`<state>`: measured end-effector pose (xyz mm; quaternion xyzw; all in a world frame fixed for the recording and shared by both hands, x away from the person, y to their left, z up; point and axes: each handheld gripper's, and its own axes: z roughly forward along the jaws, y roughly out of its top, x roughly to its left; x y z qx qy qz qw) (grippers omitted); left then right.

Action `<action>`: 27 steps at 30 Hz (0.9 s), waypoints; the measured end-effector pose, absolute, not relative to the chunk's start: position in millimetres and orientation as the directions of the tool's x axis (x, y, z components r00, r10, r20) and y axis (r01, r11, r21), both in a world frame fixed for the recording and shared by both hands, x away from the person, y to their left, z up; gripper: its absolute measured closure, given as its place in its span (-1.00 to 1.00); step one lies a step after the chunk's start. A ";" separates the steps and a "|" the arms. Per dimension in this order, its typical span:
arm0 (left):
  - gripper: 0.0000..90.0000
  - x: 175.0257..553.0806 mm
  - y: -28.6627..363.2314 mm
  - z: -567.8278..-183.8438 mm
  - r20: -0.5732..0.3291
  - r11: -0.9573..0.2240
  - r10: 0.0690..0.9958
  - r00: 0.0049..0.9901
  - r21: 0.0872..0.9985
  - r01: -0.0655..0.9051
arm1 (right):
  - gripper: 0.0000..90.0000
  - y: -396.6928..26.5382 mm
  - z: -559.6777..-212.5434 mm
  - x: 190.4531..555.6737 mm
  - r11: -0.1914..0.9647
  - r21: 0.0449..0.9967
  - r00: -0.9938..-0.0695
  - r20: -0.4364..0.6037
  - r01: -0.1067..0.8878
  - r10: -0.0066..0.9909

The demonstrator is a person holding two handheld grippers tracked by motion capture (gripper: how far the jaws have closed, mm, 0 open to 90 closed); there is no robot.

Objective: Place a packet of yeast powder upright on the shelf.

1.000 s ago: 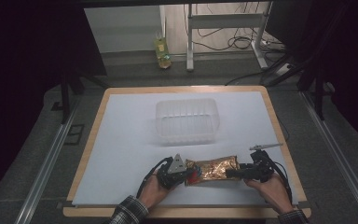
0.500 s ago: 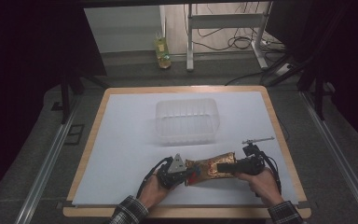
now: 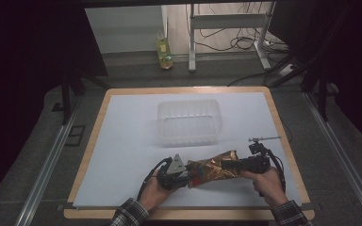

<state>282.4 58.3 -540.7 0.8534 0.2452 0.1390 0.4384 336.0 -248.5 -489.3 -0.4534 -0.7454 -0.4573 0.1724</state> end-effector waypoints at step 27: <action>-0.48 255.2 87.1 -524.5 0.048 -0.495 0.532 0.845 0.827 0.265 | 0.61 -256.8 -454.4 336.3 0.165 0.593 -0.567 0.596 0.788 0.569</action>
